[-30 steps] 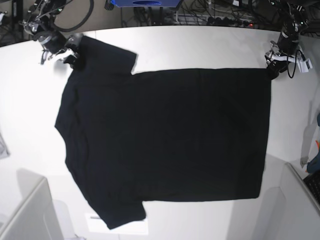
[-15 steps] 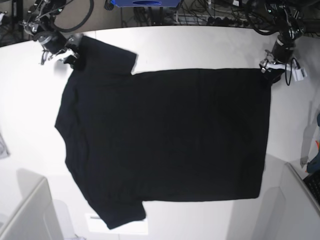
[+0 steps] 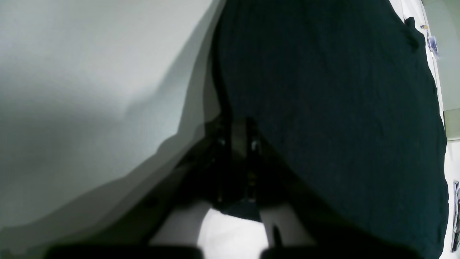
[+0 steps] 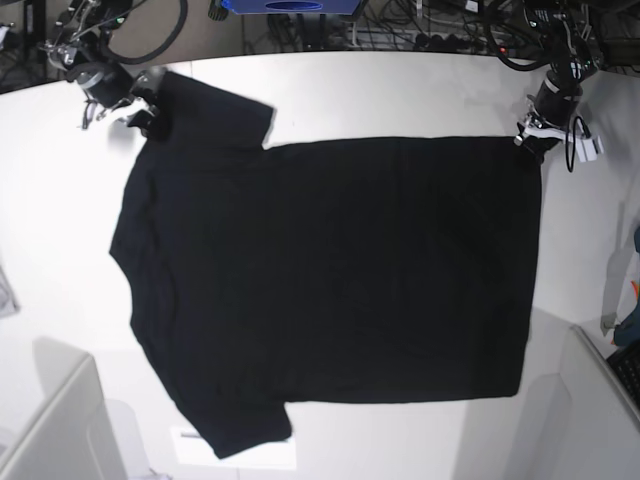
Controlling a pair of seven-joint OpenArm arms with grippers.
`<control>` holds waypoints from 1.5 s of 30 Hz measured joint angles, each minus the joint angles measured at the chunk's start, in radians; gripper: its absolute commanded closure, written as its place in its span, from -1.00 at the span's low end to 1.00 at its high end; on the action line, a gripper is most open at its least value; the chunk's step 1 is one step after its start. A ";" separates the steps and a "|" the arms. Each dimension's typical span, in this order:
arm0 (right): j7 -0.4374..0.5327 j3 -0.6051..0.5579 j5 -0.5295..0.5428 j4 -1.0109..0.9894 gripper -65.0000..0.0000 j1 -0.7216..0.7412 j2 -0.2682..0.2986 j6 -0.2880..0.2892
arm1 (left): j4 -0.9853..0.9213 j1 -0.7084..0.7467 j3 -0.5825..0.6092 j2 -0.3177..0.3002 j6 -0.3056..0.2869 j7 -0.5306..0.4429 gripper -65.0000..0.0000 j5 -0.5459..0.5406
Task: Fold the T-shirt properly
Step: 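Lift the collar-side corners with both grippers and pull them toward the robot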
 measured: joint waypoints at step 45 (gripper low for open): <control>-0.400 -0.003 -0.113 0.264 1.00 0.361 -0.015 -0.249 | 0.409 -0.171 -0.251 0.035 0.137 0.509 1.00 0.129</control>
